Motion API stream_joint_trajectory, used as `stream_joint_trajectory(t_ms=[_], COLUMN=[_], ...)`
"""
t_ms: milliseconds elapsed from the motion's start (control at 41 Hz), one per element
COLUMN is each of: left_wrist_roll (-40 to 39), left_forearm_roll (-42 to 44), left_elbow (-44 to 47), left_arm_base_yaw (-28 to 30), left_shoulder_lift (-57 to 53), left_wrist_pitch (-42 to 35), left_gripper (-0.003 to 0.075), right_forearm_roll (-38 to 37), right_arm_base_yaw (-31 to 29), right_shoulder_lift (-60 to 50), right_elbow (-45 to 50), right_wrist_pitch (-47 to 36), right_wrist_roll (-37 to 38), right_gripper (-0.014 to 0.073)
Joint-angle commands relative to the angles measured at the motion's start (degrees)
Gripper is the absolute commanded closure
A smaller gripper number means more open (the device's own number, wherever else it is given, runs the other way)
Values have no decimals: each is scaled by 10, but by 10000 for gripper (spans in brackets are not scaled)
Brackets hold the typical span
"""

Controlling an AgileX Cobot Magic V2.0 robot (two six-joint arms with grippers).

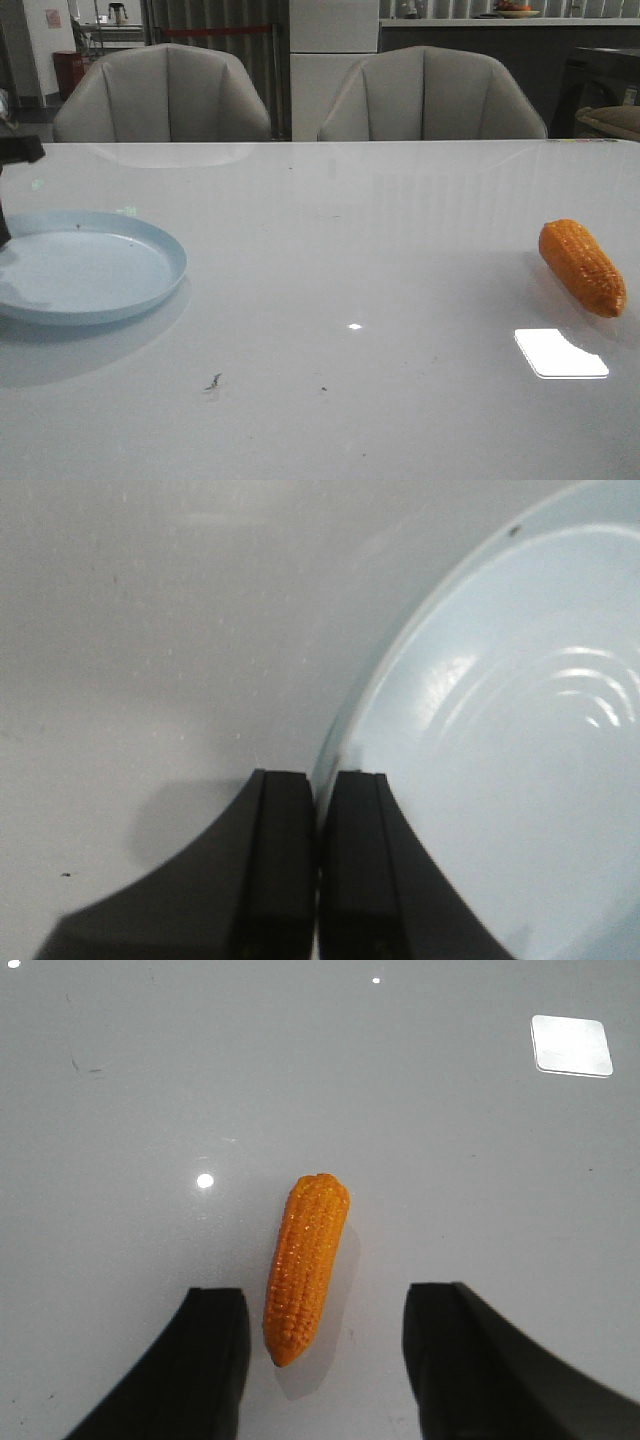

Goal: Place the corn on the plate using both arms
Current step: 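Grasp the pale blue plate's rim with the left gripper, then lift the plate and carry it to the table center, then lower it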

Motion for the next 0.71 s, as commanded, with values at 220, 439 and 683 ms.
stream_joint_trajectory(t_ms=[220,439,683], left_wrist_roll=[0,0,-4], left_forearm_roll=[-215,-308,-212], left_elbow=[-199,-242,-236], left_arm_base_yaw=[-3,-39,-117], left_shoulder_lift=[-29,-29,-4], left_wrist_pitch=[87,74,80], left_gripper=[629,629,629], right_forearm_roll=[-7,-7,-7], right_arm_base_yaw=[-3,-3,-3], right_shoulder_lift=[-6,-6,-6], right_elbow=[-17,-17,-17], right_wrist_pitch=[-22,-22,-22], right_wrist_roll=[-3,-3,-3], right_gripper=[138,138,138])
